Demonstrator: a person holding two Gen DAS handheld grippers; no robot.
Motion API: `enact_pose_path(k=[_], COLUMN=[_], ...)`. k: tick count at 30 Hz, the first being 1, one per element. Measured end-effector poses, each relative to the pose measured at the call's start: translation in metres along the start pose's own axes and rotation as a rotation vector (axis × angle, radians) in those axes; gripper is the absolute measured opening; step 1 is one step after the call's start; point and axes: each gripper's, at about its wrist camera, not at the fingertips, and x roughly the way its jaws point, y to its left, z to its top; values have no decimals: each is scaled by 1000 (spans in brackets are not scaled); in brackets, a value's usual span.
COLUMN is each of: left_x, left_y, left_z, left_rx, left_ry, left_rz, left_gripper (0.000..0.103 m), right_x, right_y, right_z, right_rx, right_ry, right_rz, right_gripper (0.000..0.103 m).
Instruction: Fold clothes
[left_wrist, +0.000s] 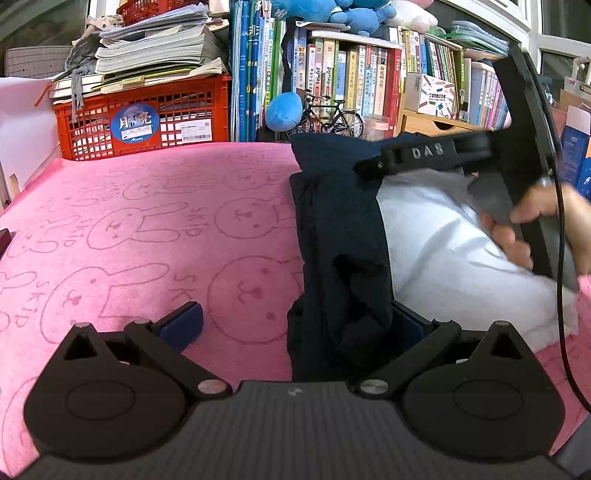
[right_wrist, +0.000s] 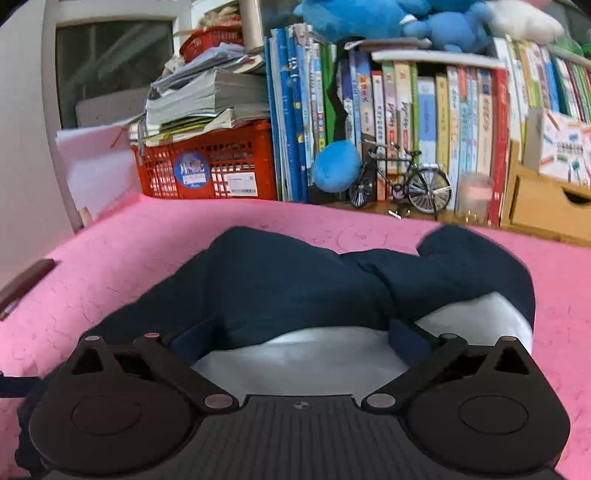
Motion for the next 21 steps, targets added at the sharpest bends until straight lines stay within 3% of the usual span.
enact_pose_path(k=[3, 6, 10, 12, 13, 15, 18, 21], left_x=[0, 0, 0, 1, 0, 1, 1, 1], left_y=[1, 0, 0, -1, 0, 0, 0, 2], left_z=[0, 0, 0, 0, 0, 0, 0, 1], left_rx=[-6, -3, -4, 1, 3, 4, 3, 7], left_ry=[-4, -3, -2, 0, 1, 2, 6, 14], left_rz=[-8, -6, -6, -4, -6, -6, -5, 0], left_gripper=[103, 103, 103, 103, 103, 103, 103, 103], right_x=[-23, -64, -93, -95, -104, -127, -155, -166], right_y=[8, 7, 7, 7, 11, 22, 31, 21], right_z=[11, 3, -43, -75, -87, -97, -108, -125], right_rx=[-23, -7, -7, -20, -59, -133, -139, -109], right_ry=[-28, -86, -25, 55, 35, 30, 53, 81], right_rz=[-9, 62, 26, -16, -43, -53, -50, -159], right_gripper=[99, 100, 100, 101, 101, 101, 101, 102])
